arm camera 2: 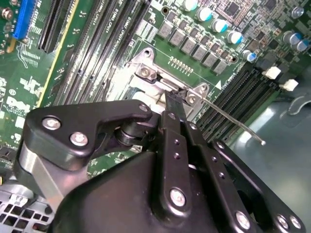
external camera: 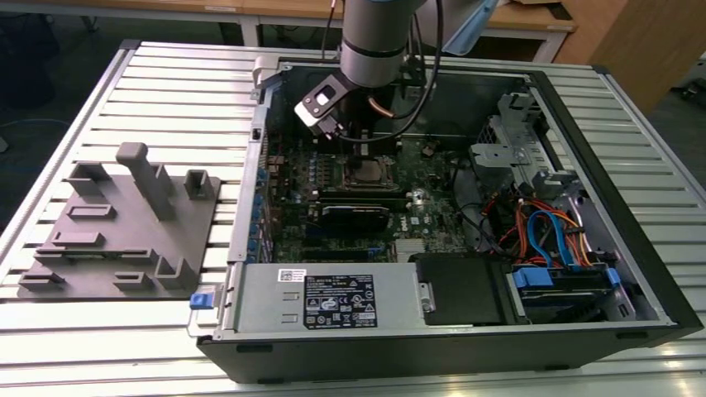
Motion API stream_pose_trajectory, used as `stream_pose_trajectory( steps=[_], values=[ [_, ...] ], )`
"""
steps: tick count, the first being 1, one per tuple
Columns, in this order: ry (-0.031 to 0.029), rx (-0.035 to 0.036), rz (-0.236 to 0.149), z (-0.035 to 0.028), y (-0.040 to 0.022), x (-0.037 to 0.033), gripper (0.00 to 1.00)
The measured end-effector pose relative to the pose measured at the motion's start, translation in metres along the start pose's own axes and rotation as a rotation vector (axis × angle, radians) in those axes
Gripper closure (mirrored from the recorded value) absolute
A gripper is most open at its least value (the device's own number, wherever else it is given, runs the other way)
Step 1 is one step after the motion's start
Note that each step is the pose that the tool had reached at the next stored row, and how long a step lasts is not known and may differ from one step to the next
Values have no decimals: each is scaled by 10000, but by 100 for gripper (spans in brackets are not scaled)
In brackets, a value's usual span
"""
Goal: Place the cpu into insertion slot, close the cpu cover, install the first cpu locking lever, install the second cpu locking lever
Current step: 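Close the cpu cover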
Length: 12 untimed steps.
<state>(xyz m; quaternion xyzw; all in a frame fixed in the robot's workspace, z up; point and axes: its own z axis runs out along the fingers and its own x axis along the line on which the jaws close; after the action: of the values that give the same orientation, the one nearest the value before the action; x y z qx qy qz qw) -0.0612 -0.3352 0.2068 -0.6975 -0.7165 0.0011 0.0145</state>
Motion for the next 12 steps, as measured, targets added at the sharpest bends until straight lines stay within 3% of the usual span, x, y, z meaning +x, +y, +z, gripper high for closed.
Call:
stream_pose_trajectory(
  steps=[4, 12],
  values=[
    [0, 0, -1, -5, 23, 0, 90],
    [-1, 0, -1, -9, 198, -6, 90]
  ],
)
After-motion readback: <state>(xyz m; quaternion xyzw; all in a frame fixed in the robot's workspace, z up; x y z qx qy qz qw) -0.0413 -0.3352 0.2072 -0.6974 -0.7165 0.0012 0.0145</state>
